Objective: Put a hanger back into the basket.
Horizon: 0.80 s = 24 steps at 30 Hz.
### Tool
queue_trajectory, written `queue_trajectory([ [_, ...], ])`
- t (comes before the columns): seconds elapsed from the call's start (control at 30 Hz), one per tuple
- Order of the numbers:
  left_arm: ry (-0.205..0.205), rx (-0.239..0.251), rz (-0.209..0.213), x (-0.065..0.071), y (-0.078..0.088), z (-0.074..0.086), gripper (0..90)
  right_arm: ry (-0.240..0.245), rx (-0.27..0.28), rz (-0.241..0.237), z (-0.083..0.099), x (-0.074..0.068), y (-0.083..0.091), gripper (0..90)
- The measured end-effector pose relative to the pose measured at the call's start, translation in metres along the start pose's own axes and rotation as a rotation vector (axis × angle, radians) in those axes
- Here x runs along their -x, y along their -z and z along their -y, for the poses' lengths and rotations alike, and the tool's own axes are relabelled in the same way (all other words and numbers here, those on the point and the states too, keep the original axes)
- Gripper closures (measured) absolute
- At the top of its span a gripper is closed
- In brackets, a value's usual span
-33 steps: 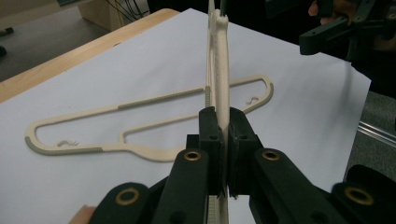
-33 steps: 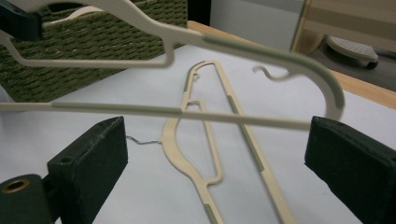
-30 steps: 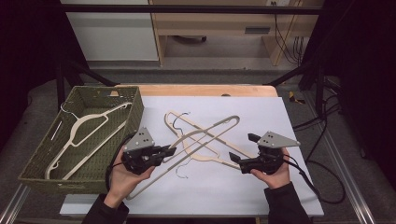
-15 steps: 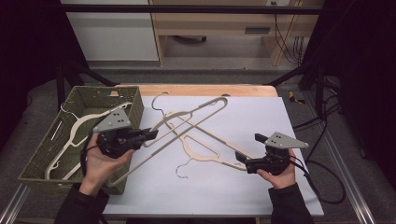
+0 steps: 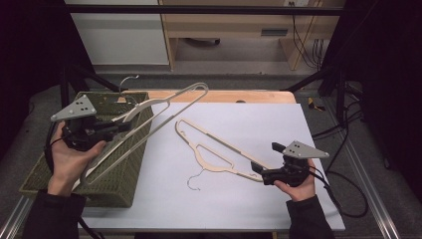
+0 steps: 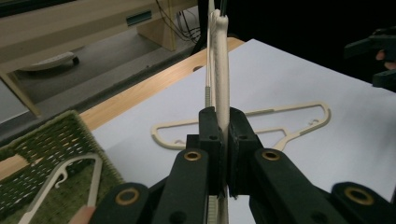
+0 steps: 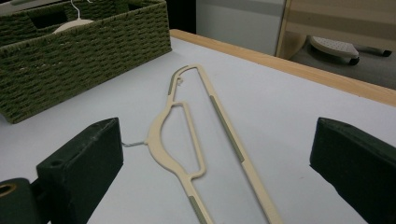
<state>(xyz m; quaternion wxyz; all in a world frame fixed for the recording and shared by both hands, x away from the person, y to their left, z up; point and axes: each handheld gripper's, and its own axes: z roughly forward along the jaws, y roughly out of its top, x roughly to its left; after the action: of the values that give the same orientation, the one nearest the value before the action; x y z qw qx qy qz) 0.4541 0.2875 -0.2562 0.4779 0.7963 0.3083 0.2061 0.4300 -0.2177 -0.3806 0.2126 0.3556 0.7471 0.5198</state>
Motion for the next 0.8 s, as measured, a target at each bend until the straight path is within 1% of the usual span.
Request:
queue_trajectory([
  [0.07, -0.016, -0.01, -0.003, -0.007, 0.002, 0.002, 86.4, 0.001, 0.0, 0.0, 0.0, 0.0, 0.0, 3.2],
  [0.13, -0.015, -0.017, -0.007, -0.013, 0.005, 0.004, 86.4, 0.001, -0.001, 0.002, 0.0, 0.001, 0.0, 3.2],
  [0.27, -0.014, -0.039, -0.031, -0.026, 0.009, 0.007, 86.4, 0.0, -0.002, 0.001, 0.001, 0.001, -0.001, 3.3],
  [0.47, 0.009, -0.064, -0.068, -0.05, 0.014, 0.016, 86.3, -0.002, -0.001, -0.001, 0.001, 0.001, -0.001, 3.3],
  [0.53, 0.014, -0.073, -0.072, -0.058, 0.016, 0.02, 86.4, 0.004, -0.002, -0.004, 0.0, 0.001, 0.0, 3.3],
  [0.57, 0.013, -0.073, -0.078, -0.062, 0.017, 0.022, 86.3, 0.001, -0.002, -0.003, 0.0, 0.001, 0.0, 3.3],
  [0.7, 0.03, -0.075, -0.099, -0.077, 0.022, 0.033, 86.4, 0.0, -0.004, -0.001, 0.001, 0.001, -0.001, 3.3],
  [0.73, 0.041, -0.069, -0.105, -0.08, 0.022, 0.036, 86.4, -0.002, -0.006, 0.001, 0.001, 0.001, -0.001, 3.3],
  [0.77, 0.041, -0.078, -0.106, -0.083, 0.024, 0.038, 86.4, 0.0, -0.006, 0.001, 0.001, 0.001, -0.001, 3.3],
  [0.8, 0.042, -0.076, -0.11, -0.085, 0.025, 0.04, 86.4, -0.001, -0.007, 0.001, 0.001, 0.001, -0.001, 3.3],
])
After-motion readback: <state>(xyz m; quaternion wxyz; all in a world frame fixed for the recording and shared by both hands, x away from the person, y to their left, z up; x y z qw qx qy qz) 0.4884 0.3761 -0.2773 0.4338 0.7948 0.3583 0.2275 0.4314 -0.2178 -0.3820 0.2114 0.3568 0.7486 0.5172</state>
